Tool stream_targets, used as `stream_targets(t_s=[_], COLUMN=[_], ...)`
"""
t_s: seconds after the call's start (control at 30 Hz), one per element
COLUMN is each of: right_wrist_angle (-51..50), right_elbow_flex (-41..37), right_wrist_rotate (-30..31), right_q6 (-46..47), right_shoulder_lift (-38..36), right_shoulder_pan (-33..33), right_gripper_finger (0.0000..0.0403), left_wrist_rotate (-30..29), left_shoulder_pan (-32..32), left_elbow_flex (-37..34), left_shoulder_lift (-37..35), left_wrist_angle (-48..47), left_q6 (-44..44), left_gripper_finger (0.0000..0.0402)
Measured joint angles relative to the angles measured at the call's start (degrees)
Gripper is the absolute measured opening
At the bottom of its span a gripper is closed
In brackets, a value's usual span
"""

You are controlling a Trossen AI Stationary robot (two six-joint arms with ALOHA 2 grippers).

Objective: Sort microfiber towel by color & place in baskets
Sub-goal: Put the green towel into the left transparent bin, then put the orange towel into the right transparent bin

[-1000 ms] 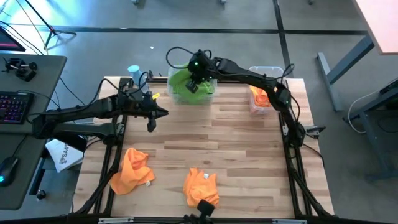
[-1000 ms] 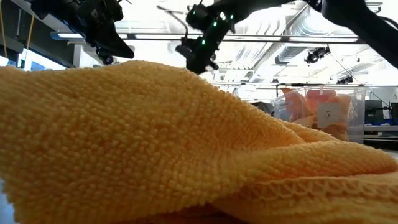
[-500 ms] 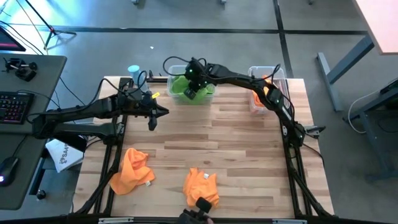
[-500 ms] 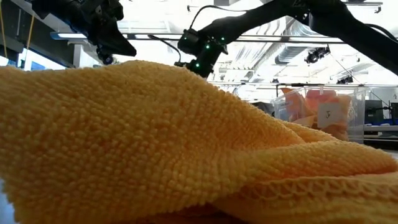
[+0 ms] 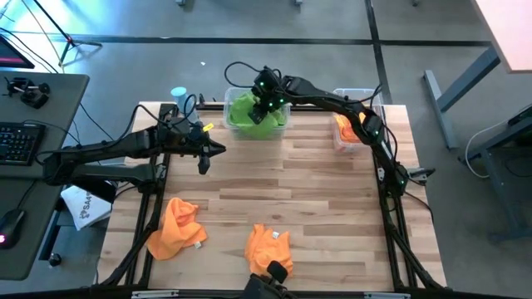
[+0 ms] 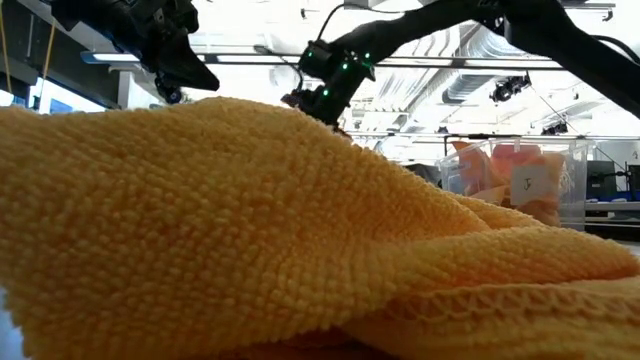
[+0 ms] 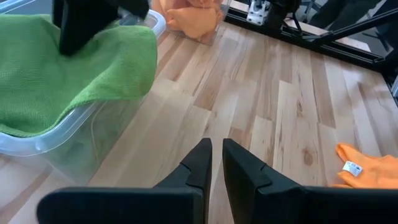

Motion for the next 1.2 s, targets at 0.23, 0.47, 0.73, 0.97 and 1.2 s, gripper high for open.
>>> stream_targets(t_s=[0.23, 0.47, 0.73, 0.97, 1.2], right_wrist_angle=[-2.7, -9.9, -15.4, -10.1, -0.3], right_elbow_flex=[0.0, 0.0, -4.2, -20.6, -41.0], right_wrist_rotate=[1.6, 2.0, 1.9, 6.6, 10.6], right_q6=[-2.3, -3.0, -2.4, 3.8, 10.1], right_shoulder_lift=[-5.3, -9.7, -12.3, -22.9, -40.3], right_shoulder_pan=[-0.1, 0.0, 2.2, 5.9, 10.8], right_gripper_finger=[0.0149, 0.0148, 0.0047, 0.0021, 0.0003], left_wrist_rotate=[0.0, 0.0, 0.0, 0.0, -1.1], left_shoulder_pan=[0.0, 0.0, 0.0, -0.1, -3.2], left_elbow_flex=[0.0, 0.0, 0.0, 0.0, 0.0], left_shoulder_lift=[0.0, 0.0, 0.0, 0.0, 0.0], left_wrist_angle=[-0.1, -0.1, -0.2, -0.2, 0.3], left_q6=[0.0, 0.0, -1.4, -1.4, -1.8], left_gripper_finger=[0.0026, 0.0026, 0.0026, 0.0026, 0.0026])
